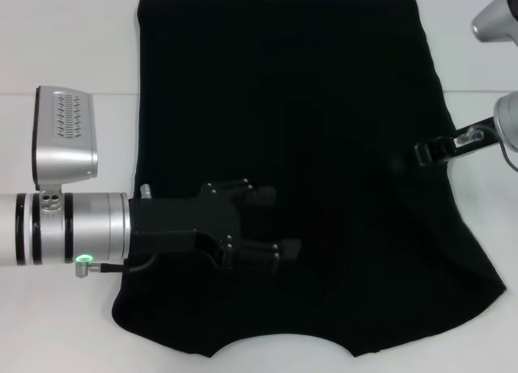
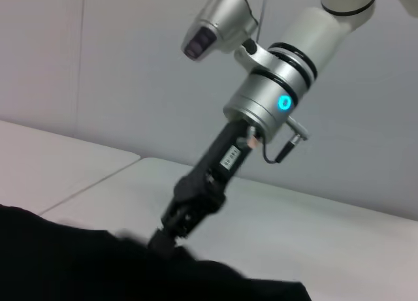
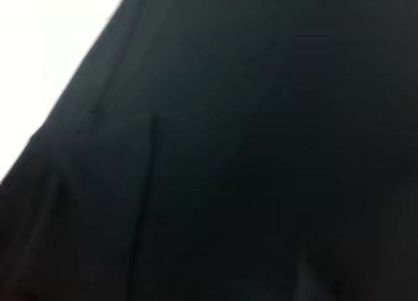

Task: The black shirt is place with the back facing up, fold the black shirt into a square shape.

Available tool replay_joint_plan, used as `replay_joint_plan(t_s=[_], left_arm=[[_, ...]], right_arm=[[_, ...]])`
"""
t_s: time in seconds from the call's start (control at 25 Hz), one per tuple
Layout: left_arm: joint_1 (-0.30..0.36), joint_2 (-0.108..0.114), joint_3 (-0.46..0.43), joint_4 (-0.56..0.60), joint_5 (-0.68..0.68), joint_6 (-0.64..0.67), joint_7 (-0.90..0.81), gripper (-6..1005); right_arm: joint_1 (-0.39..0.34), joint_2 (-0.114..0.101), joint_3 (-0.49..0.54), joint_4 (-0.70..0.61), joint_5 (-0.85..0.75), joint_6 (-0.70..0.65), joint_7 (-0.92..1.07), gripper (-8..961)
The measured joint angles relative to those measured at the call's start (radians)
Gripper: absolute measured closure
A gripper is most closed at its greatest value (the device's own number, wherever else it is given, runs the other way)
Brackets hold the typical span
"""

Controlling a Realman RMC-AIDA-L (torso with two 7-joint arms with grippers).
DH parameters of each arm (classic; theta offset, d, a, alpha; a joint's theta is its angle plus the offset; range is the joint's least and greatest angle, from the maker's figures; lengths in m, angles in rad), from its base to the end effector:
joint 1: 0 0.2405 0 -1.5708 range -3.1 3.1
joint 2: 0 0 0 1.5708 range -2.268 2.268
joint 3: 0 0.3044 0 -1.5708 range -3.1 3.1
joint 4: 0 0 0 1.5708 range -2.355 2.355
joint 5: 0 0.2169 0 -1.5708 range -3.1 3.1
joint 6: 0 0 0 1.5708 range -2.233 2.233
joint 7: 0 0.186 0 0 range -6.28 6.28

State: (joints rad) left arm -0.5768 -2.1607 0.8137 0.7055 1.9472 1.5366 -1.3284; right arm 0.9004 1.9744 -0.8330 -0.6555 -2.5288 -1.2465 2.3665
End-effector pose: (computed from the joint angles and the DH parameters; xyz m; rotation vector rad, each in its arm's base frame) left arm -0.2309 0.3723 -0.0995 -2.8363 -0.4063 -0.7548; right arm 0.2550 0.4958 -0.0352 -2.4084 1.2830 -0.0240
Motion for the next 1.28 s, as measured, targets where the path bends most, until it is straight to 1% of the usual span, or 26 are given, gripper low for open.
replay_joint_plan(t_s=[0.16,0.24,0.36,0.44,0.56,0.68,0.84,0.92,1.0,1.12,1.28], left_arm=[[0.002,0.001,-0.009,-0.004,-0.002,-0.006,0.001,65],[0.002,0.001,-0.013,-0.006,-0.002,-0.014,0.003,64],[0.002,0.001,-0.015,-0.006,-0.003,-0.02,0.005,64],[0.002,0.002,-0.015,-0.006,-0.003,-0.023,0.005,64],[0.008,0.008,-0.023,-0.006,-0.004,-0.016,-0.001,64],[0.03,0.014,-0.037,0.016,-0.001,-0.002,-0.028,64],[0.076,0.022,-0.084,0.061,0.013,0.015,-0.118,64],[0.102,0.026,-0.112,0.084,0.028,0.029,-0.167,64],[0.121,0.027,-0.141,0.104,0.053,0.041,-0.196,64],[0.155,0.022,-0.206,0.141,0.092,0.066,-0.217,64],[0.194,0.019,-0.278,0.169,0.149,0.078,-0.225,64]], right_arm=[[-0.03,0.005,0.025,-0.072,0.023,-0.035,0.002,861],[-0.055,0.0,0.04,-0.092,0.065,-0.037,-0.01,858],[-0.085,-0.018,0.049,-0.096,0.141,-0.038,-0.033,742],[-0.103,-0.025,0.059,-0.091,0.184,-0.036,-0.052,664],[-0.131,-0.025,0.082,-0.085,0.235,-0.031,-0.093,525],[-0.17,-0.012,0.122,-0.08,0.314,-0.031,-0.18,374],[-0.224,0.014,0.139,-0.043,0.484,-0.042,-0.373,234],[-0.244,0.037,0.139,-0.018,0.561,-0.055,-0.487,164],[-0.254,0.058,0.139,-0.001,0.611,-0.066,-0.594,11],[-0.25,0.085,0.139,0.013,0.636,-0.045,-0.664,10],[-0.228,0.09,0.132,0.032,0.637,0.001,-0.669,10]])
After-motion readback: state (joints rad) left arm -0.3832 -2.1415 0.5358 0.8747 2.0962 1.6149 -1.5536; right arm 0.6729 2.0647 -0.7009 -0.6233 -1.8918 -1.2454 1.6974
